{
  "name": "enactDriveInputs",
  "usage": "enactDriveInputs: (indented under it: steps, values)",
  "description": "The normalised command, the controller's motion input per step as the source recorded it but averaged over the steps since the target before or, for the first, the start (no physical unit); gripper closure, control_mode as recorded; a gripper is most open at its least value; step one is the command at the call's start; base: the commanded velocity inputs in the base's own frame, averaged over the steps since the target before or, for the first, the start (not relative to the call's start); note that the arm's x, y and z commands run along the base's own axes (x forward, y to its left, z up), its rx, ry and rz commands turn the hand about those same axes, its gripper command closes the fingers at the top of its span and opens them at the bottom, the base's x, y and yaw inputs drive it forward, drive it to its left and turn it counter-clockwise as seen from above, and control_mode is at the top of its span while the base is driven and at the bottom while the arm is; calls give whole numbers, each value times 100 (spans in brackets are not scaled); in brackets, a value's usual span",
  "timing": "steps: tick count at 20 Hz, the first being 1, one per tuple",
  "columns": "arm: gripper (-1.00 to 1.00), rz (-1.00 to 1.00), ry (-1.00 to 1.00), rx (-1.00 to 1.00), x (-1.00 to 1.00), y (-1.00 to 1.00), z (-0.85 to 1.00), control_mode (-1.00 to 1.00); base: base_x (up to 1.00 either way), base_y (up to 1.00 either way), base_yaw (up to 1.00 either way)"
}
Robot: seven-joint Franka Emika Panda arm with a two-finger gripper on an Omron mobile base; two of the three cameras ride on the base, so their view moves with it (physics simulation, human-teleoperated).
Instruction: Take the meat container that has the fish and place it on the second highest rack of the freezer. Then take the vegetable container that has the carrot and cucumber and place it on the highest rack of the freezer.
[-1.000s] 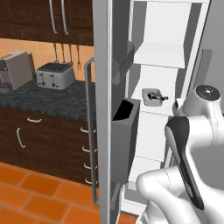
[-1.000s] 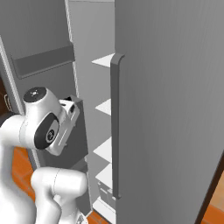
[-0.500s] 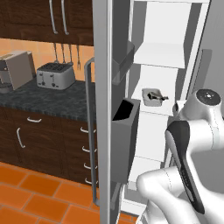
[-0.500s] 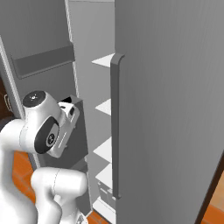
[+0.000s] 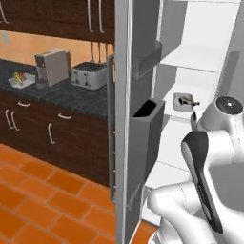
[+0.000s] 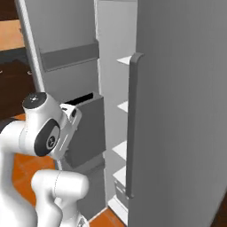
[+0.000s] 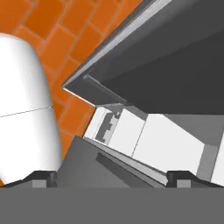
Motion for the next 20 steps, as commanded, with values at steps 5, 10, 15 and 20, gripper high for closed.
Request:
enactDriveInputs:
  steps: [5,10,15,20]
  values:
    - [-100,0,0,0,0,0,0,100,-8,-27,71]
    - [-100,0,0,0,0,0,0,100,-54,-14,71]
    - [-100,0,0,0,0,0,0,100,-93,17,69]
    - [-100,0,0,0,0,0,0,100,-32,53,55]
